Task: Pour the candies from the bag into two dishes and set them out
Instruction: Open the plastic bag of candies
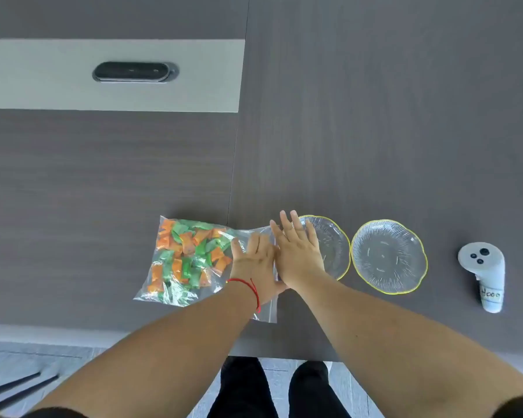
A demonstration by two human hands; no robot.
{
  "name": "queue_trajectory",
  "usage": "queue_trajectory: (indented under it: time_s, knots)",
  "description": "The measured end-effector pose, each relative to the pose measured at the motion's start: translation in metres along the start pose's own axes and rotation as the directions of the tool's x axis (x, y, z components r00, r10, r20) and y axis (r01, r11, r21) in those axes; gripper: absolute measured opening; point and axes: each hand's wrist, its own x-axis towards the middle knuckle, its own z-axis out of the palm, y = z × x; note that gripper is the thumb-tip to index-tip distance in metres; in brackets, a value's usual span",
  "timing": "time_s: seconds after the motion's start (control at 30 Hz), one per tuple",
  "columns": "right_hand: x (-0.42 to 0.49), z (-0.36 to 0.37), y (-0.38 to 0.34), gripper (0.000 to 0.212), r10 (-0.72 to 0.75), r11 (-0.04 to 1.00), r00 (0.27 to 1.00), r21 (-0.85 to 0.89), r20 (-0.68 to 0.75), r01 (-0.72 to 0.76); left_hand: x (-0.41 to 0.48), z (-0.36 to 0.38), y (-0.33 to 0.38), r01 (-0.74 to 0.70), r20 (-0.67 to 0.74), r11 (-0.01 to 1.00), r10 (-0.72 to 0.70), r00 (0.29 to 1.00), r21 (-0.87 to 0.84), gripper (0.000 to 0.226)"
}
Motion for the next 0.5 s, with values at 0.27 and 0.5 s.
queue_trajectory:
  time_s: [0.27, 0.5]
  knots:
    - [-0.006, 0.001, 0.002, 0.055, -0.053, 0.997, 0.998, 0.056, -0.035, 0.055, 0.003, 0.013, 0.005, 0.158, 0.132, 0.982, -0.144, 0.981, -0.103, 0.054]
    - [-0.021, -0.022, 0.01, 0.046, -0.014, 0.955, 0.989, 0.29, -0.147, 0.056, 0.001, -0.009, -0.027, 0.414, 0.471, 0.688, -0.119, 0.874, -0.595, 0.029]
